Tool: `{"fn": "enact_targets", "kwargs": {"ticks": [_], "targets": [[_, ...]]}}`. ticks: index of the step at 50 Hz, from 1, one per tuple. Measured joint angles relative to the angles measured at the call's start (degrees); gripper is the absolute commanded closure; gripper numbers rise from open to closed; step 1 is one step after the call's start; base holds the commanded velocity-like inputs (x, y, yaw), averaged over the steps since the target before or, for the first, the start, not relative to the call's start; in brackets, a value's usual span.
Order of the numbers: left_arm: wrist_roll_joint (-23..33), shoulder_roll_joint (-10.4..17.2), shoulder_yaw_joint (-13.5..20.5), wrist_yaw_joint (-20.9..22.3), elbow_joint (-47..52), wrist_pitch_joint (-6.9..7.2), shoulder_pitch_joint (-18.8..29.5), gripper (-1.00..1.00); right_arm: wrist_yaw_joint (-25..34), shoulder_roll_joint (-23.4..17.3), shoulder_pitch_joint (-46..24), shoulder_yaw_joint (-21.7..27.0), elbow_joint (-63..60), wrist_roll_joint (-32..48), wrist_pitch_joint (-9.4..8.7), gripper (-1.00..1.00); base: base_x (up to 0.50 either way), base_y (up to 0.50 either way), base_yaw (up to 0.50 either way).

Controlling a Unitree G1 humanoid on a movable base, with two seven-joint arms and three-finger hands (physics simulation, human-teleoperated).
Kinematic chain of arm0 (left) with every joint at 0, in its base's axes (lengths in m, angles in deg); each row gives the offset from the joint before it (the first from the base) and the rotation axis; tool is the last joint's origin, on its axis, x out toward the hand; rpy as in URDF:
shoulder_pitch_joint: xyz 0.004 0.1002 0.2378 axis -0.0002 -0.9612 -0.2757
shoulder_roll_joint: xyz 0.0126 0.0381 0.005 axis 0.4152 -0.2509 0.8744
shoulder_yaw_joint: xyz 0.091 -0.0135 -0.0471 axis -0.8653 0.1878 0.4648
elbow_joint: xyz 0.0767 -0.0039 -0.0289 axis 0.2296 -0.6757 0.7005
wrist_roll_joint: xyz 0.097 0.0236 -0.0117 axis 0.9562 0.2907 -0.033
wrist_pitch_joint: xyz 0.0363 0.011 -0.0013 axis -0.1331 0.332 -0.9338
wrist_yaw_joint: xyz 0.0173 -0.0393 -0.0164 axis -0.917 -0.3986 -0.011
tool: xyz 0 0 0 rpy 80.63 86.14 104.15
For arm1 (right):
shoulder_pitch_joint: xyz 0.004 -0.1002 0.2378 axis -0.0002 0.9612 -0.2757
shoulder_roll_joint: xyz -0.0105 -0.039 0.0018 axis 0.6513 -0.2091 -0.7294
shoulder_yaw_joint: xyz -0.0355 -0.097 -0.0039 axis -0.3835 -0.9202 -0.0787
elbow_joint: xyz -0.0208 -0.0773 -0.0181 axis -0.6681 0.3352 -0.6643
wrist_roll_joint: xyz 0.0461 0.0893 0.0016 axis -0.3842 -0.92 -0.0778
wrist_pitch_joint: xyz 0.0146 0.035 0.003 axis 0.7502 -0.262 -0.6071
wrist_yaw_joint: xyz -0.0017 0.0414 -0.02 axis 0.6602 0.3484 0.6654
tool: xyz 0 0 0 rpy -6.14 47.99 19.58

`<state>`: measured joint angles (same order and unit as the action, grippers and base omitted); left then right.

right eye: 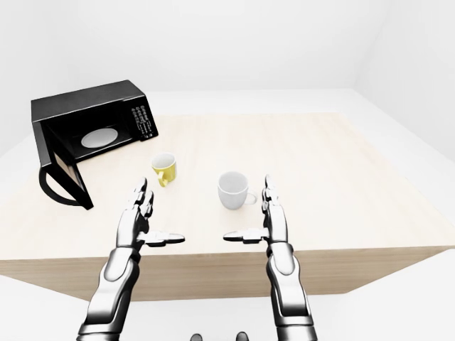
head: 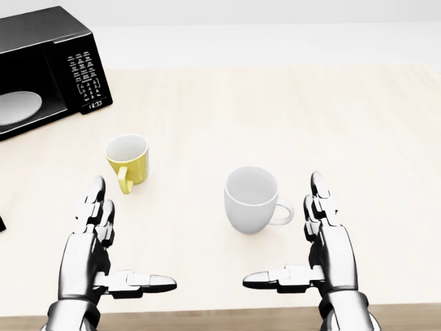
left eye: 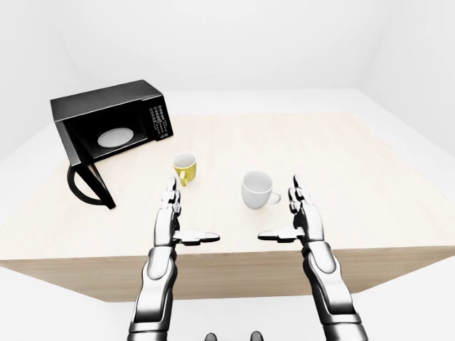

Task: Close the microwave.

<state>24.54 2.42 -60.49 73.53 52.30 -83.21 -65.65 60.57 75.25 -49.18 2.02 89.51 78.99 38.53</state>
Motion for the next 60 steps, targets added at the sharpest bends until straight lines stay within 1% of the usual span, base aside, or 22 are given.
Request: {"fn": "enact_targets", "kwargs": {"ticks": [9,28,32,35,43,46,60], "targets": [[0.1,0.4,0.8,0.57,0.61,-0.06,-0.29,-1.0,0.5,-0.34,0.3,0.75,-0.86,-0.22,-0.49,-1.0,0.0,0.0,0.0],[0.11,0.63,1.29,0.96,0.93,0.09,-0.39,-1.0,0.64,-0.53,0.28,1.04,-0.76,0.03,-0.53,-1.0,0.0,0.0,0.0],[0.01,0.62,1.35,1.07,2.09,0.63,-0.8,-1.0,0.51,-0.47,0.78,0.84,-2.11,0.35,-1.24,-1.0,0.0,0.0,0.0],[-0.09,0.61,1.41,1.12,3.78,1.35,-1.4,-1.0,0.38,-0.4,1.4,0.62,-3.74,0.73,-2.04,-1.0,0.0,0.0,0.0],[-0.6,0.51,1.87,1.54,10.55,4.11,-3.75,-1.0,0.35,-0.14,3.64,-0.06,-9.87,1.45,-4.78,-1.0,0.0,0.0,0.0],[-0.86,0.44,2.08,1.81,13.56,5.26,-4.82,-1.0,0.34,-0.03,4.59,-0.37,-12.46,1.68,-4.78,-1.0,0.0,0.0,0.0],[-2.5,-0.39,2.68,3.93,29.89,5.26,-11.11,-1.0,0.57,0.26,9.8,-2.1,-26.91,2.12,-4.78,-1.0,0.0,0.0,0.0]]}}
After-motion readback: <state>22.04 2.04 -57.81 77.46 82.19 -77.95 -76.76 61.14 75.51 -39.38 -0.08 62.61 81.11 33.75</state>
